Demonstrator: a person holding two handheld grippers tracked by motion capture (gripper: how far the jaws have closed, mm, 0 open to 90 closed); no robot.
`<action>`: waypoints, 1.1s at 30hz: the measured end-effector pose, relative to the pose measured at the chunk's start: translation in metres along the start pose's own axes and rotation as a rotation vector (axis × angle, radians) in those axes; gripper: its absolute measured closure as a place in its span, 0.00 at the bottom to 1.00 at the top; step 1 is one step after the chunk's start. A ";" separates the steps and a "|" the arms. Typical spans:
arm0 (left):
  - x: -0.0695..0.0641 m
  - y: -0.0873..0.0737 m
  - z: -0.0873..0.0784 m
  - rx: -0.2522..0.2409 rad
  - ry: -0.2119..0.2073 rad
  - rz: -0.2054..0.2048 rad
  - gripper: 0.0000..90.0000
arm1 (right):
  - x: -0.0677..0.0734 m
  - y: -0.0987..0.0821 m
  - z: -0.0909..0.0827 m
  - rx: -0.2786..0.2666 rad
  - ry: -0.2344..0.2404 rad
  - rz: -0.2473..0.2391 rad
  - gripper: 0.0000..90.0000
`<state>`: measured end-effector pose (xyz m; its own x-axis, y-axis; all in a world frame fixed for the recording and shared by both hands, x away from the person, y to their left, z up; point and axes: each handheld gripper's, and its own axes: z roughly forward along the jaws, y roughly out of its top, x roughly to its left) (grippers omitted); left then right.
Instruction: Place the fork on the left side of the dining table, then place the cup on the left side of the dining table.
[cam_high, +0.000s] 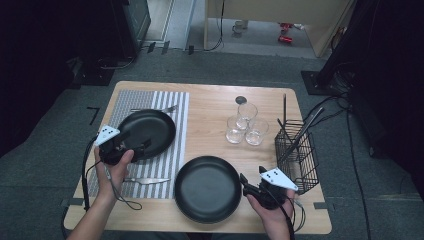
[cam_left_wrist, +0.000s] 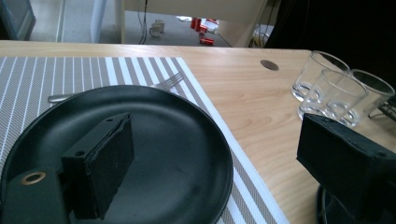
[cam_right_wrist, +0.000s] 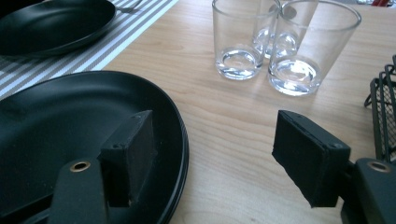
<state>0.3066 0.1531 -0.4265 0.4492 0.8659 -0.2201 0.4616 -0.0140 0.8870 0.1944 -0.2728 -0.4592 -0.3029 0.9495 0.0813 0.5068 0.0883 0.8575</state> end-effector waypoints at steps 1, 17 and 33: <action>-0.001 -0.001 0.000 0.003 -0.004 0.001 0.12 | 0.001 0.001 0.000 -0.001 0.002 0.001 0.33; -0.012 -0.031 0.003 0.042 -0.036 0.013 0.12 | 0.010 0.020 0.013 -0.052 0.016 -0.010 0.35; -0.012 -0.043 0.005 0.072 -0.056 0.014 0.13 | 0.012 0.060 0.061 -0.089 0.069 -0.032 0.52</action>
<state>0.2851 0.1407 -0.4641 0.4969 0.8362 -0.2323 0.5078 -0.0631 0.8592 0.2705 -0.2378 -0.4382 -0.3745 0.9233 0.0857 0.4230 0.0878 0.9019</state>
